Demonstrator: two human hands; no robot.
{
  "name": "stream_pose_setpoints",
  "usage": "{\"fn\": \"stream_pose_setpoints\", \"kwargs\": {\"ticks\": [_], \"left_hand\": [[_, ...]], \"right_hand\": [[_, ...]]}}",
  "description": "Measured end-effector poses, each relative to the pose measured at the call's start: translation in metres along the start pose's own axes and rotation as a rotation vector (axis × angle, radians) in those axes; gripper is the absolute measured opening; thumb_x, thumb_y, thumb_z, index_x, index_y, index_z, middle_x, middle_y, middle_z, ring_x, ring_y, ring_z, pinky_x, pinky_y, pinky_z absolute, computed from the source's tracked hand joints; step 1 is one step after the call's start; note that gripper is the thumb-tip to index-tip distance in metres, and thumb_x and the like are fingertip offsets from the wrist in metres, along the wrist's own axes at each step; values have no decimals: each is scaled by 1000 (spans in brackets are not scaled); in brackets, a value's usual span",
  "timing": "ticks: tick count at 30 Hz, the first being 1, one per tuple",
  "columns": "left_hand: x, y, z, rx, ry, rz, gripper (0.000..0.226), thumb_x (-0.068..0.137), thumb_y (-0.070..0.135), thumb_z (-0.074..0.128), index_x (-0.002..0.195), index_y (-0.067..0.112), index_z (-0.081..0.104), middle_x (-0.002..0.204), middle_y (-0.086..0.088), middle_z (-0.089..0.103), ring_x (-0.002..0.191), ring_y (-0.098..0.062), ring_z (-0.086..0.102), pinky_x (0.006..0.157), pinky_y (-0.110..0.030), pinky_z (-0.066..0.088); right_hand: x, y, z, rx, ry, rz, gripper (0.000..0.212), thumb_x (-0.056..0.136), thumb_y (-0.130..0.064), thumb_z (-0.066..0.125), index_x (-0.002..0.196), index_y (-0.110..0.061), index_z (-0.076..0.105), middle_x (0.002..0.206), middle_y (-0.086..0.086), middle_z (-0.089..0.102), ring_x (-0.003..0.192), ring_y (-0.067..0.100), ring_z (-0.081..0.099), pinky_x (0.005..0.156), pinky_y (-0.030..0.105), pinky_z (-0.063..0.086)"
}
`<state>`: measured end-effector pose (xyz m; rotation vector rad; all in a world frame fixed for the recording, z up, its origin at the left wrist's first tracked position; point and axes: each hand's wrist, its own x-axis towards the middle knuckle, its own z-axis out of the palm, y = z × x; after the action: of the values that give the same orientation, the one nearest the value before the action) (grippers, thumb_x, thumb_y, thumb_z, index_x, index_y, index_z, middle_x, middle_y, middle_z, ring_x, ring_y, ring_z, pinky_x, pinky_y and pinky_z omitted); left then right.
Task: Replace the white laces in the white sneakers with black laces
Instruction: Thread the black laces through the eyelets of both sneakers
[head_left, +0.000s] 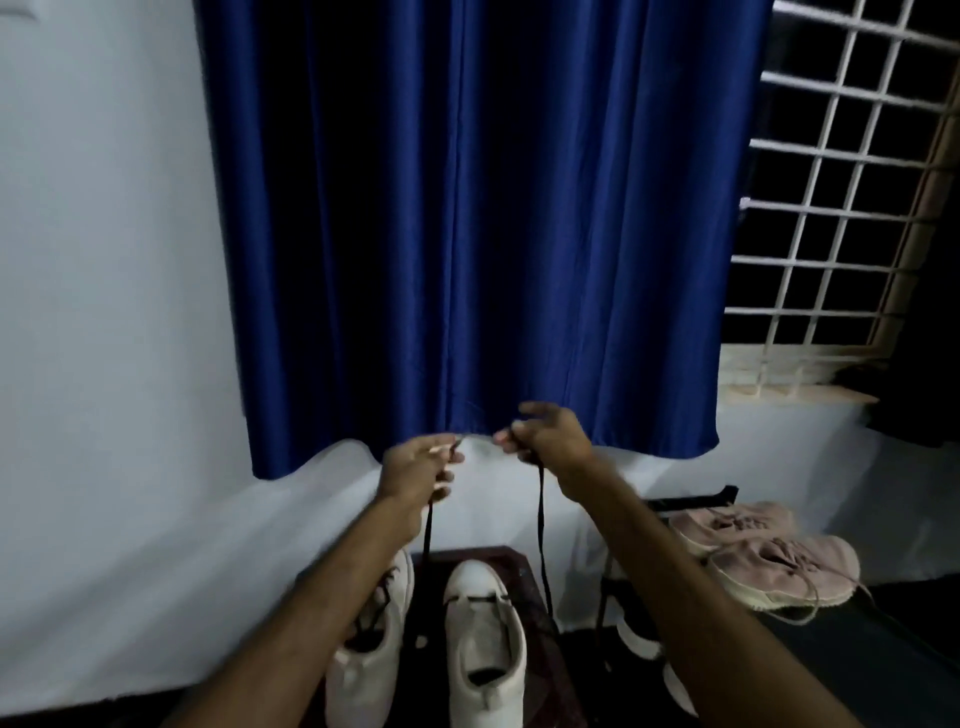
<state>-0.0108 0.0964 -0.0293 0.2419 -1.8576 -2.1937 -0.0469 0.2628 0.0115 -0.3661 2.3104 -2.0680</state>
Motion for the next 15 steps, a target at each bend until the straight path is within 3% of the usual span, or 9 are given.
{"fn": "stream_pose_setpoints", "kwargs": {"ticks": [2, 5, 10, 12, 15], "left_hand": [[3, 59, 4, -97, -30, 107, 20, 98, -2, 48, 103, 11, 63, 78, -5, 66, 51, -6, 54, 45, -16, 48], [-2, 135, 10, -96, -48, 287, 20, 97, -2, 48, 107, 4, 65, 80, -3, 64, 54, -3, 57, 53, -19, 55], [-24, 233, 23, -82, -47, 459, 15, 96, 5, 55, 95, 8, 69, 85, -4, 69, 65, -13, 63, 68, -37, 60], [-34, 263, 30, -73, -44, 513, 11, 95, 8, 59, 97, 9, 70, 88, -5, 73, 71, -17, 69, 69, -40, 61], [-47, 298, 39, -49, -32, 597, 8, 92, 13, 65, 96, 10, 71, 87, -3, 76, 76, -19, 73, 66, -40, 62]], "right_hand": [[10, -49, 2, 102, -8, -85, 13, 99, -5, 49, 109, -4, 57, 82, 7, 72, 67, 12, 63, 62, 21, 48], [15, -115, 5, 154, 13, -181, 14, 99, -17, 55, 92, -11, 65, 80, 2, 75, 69, 12, 67, 64, 23, 49], [-1, -211, 15, 262, 36, -327, 12, 96, -19, 59, 94, -12, 69, 81, -1, 72, 67, 8, 62, 61, 22, 49], [-11, -241, 18, 286, 42, -375, 14, 96, -19, 58, 98, -12, 71, 80, -4, 69, 65, 5, 60, 53, 17, 47], [-24, -275, 18, 296, 64, -448, 16, 94, -19, 60, 100, -14, 73, 72, -11, 68, 60, 0, 59, 56, 18, 47]]}}
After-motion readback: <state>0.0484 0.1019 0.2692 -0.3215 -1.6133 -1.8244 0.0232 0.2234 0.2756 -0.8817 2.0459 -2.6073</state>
